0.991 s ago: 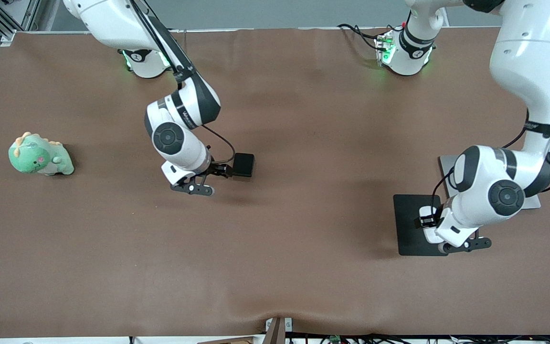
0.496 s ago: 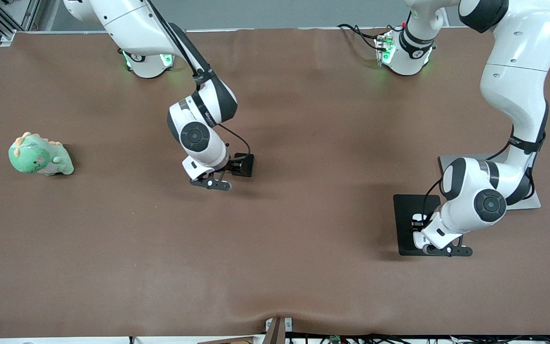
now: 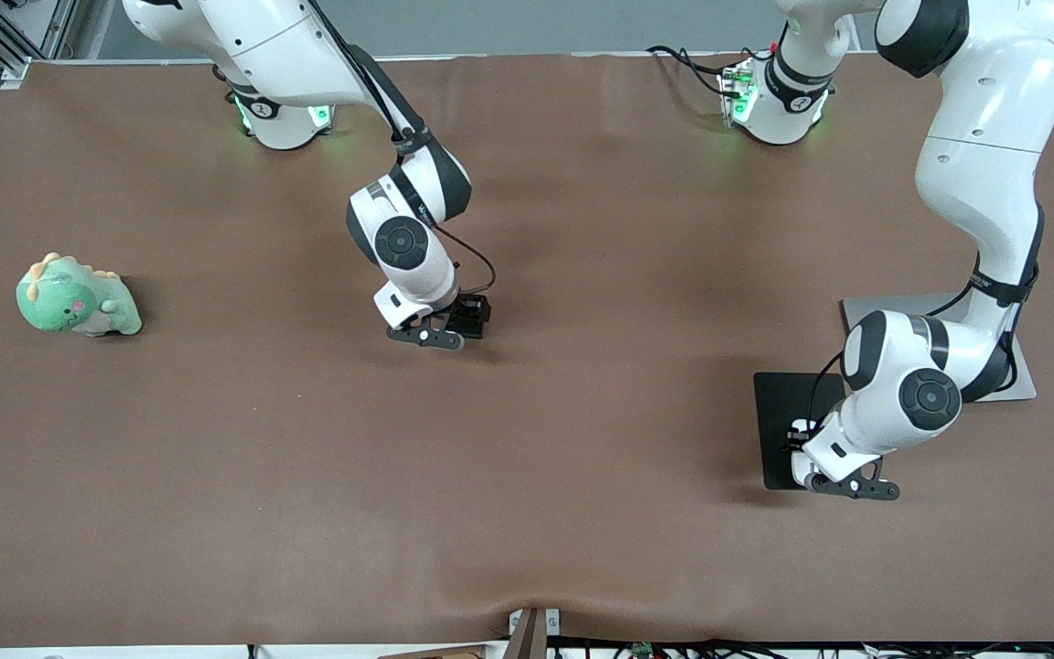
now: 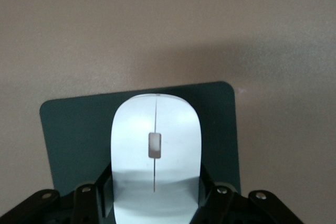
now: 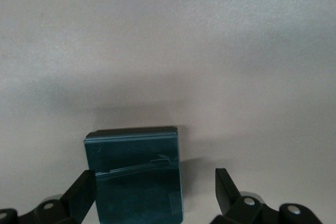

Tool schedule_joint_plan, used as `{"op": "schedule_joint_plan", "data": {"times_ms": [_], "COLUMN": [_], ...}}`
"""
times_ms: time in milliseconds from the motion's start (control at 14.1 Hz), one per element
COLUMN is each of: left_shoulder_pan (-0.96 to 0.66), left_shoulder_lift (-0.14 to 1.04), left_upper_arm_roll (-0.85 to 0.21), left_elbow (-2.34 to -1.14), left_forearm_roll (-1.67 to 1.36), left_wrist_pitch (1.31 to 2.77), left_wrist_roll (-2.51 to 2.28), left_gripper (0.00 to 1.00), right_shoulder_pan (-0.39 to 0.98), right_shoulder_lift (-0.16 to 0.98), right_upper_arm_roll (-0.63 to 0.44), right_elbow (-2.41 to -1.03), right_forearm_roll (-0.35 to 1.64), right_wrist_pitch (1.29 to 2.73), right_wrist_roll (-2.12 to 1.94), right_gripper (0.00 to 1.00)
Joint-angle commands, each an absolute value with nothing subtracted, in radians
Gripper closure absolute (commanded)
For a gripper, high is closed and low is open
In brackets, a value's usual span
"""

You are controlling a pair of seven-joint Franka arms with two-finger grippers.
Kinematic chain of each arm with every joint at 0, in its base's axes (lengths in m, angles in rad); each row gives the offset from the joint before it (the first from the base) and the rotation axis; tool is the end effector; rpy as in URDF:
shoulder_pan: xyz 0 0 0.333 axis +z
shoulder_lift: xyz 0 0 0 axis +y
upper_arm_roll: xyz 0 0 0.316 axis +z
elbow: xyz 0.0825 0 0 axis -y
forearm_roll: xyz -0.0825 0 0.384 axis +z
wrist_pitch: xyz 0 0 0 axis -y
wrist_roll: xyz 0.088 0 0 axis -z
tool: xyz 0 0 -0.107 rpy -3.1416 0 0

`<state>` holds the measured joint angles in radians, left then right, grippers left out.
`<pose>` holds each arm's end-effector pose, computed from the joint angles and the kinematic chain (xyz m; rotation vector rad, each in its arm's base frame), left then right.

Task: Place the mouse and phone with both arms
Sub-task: 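Lower the mouse onto the pad while the right gripper grasps the phone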

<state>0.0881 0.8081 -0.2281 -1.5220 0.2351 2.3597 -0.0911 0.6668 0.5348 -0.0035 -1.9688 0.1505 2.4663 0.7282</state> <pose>0.7108 -0.0706 0.1938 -3.1320 0.2179 -0.0878 0.4815 0.3760 0.1933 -3.0804 0.2838 0.1334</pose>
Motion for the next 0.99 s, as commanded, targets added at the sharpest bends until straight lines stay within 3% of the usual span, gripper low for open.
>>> {"op": "schedule_joint_plan", "data": {"times_ms": [0,71,142,212,283,496,779,920], "left_shoulder_pan": [0.091,0.091,0.091,0.091,0.091,0.101,0.103,0.112], "left_shoulder_lift": [0.836,0.842,0.845,0.845,0.845,0.815,0.652,0.565], "left_upper_arm_roll": [-0.23,-0.23,-0.23,-0.23,-0.23,-0.23,-0.239,-0.241], "left_elbow": [-1.497,-1.497,-1.497,-1.497,-1.497,-1.505,-1.574,-1.644], "left_forearm_roll": [0.256,0.256,0.256,0.256,0.256,0.256,0.244,0.227], "left_wrist_pitch": [2.398,2.402,2.404,2.404,2.407,2.402,2.223,2.206], "left_wrist_roll": [-0.094,-0.094,-0.094,-0.094,-0.094,-0.094,-0.103,-0.103], "left_gripper": [0.91,0.81,0.64,0.22,0.0,0.0,0.0,0.0], "right_shoulder_pan": [0.672,0.672,0.67,0.67,0.67,0.67,0.67,0.663], "right_shoulder_lift": [0.544,0.548,0.558,0.566,0.569,0.572,0.574,0.571], "right_upper_arm_roll": [0.0,0.003,0.009,0.011,0.011,0.011,0.014,0.021], "right_elbow": [-1.977,-1.977,-1.976,-1.974,-1.974,-1.971,-1.954,-1.942], "right_forearm_roll": [0.158,0.158,0.158,0.158,0.158,0.158,0.158,0.158], "right_wrist_pitch": [2.499,2.508,2.526,2.534,2.536,2.536,2.53,2.517], "right_wrist_roll": [0.742,0.744,0.761,0.765,0.765,0.765,0.772,0.77], "right_gripper": [0.0,0.0,0.0,0.0,0.0,0.0,0.0,0.0]}}
